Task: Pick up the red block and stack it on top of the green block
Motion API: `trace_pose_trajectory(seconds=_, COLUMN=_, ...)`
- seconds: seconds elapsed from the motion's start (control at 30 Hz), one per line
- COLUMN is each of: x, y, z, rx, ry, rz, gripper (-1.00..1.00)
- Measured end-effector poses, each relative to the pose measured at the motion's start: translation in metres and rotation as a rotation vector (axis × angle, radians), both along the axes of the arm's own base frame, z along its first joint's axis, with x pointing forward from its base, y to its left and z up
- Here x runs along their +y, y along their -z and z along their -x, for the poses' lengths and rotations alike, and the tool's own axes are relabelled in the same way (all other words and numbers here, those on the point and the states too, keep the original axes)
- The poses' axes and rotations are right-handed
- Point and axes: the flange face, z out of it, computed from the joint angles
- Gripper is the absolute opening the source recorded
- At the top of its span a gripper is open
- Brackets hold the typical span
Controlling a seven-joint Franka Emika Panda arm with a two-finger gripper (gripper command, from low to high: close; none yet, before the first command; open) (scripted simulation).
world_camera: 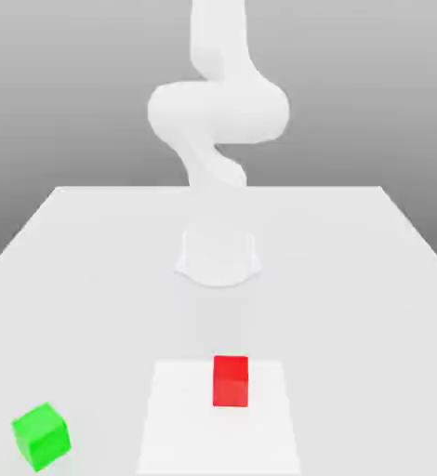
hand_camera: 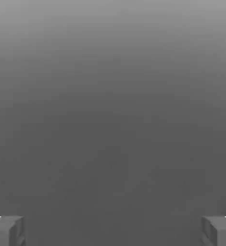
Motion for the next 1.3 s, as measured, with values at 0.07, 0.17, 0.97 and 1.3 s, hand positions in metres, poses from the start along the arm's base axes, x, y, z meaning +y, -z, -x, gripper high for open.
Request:
trace_pose_trajectory(seconds=0.07, x=0.003, y=0.049, z=-0.024, rx=0.077, ry=0.005, rz=0.006, gripper=0.0)
trace_pose_trajectory(seconds=0.17, x=0.006, y=0.124, z=-0.049, rx=0.19, ry=0.011, rz=0.012, gripper=0.0)
trace_pose_trajectory(seconds=0.97, x=0.013, y=0.515, z=0.006, rx=0.718, ry=0.022, rz=-0.018, gripper=-1.0)
trace_pose_trajectory(seconds=1.3, x=0.013, y=0.465, z=0.006, rx=0.718, ry=0.022, rz=-0.014, gripper=-1.0)
